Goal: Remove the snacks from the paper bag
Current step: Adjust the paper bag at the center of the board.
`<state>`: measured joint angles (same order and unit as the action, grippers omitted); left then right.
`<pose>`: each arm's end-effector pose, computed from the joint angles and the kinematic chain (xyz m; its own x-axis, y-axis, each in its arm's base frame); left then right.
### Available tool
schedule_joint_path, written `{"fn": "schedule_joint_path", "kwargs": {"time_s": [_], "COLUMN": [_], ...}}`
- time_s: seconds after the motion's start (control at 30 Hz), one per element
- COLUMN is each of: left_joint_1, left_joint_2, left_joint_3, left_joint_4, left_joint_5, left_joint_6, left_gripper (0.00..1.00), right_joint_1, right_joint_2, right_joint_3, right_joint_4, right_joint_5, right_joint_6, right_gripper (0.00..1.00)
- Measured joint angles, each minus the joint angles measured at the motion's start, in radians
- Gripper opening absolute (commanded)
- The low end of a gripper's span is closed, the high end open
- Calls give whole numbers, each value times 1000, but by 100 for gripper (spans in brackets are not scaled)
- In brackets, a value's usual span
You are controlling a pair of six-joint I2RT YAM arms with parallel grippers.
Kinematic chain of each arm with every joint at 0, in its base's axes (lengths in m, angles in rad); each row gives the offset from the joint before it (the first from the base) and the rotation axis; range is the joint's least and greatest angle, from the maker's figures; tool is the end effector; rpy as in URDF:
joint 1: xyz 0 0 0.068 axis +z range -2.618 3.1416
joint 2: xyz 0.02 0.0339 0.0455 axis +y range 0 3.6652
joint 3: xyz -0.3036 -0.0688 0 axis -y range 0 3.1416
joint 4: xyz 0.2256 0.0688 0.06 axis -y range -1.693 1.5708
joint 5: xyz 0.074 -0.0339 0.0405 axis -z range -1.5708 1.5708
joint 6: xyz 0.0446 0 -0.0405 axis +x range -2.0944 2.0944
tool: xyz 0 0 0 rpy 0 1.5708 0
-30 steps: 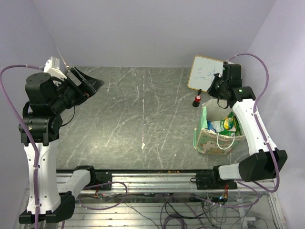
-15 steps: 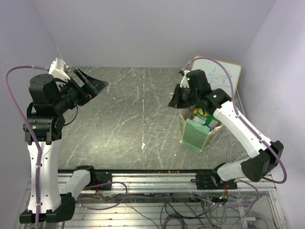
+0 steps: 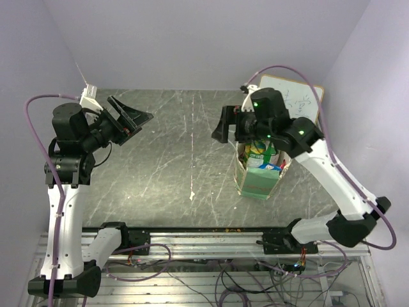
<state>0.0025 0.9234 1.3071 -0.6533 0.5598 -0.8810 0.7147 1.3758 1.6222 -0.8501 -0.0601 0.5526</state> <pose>0.1314 -0.0234 0.4660 -0.5627 -0.6550 -0.5043 0.1189 0.5395 -0.8335 0.1968 0.1743 0.4573 -0.7280 0.0620 -0.6828 -0.3636 0.8094 0.4611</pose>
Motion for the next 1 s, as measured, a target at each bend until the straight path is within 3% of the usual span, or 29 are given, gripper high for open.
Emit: {"fn": "schedule_joint_path", "kwargs": {"time_s": [0.3,0.5,0.73,1.0], "left_joint_1": [-100,-398,-678,-742], "left_joint_2": [26,167,429,652], "left_joint_3": [-67,-55,56,206], "left_joint_4": [102,167,200,201], "left_joint_5": [29,-58,-149,-171], "left_joint_6": [-63,-86,-101,-89], "left_gripper": [94,94,94,94], "right_joint_1": [0,-61,-428,-700], "right_joint_2": [-174,-234,-212,-226], "right_joint_3": [100,92,-16,-163], "right_joint_4": [-291,-447,-452,-342], "right_joint_5": [381,600,568,383], "right_joint_6": [-2,29,-50,-171], "right_gripper": [100,100,100,99]}}
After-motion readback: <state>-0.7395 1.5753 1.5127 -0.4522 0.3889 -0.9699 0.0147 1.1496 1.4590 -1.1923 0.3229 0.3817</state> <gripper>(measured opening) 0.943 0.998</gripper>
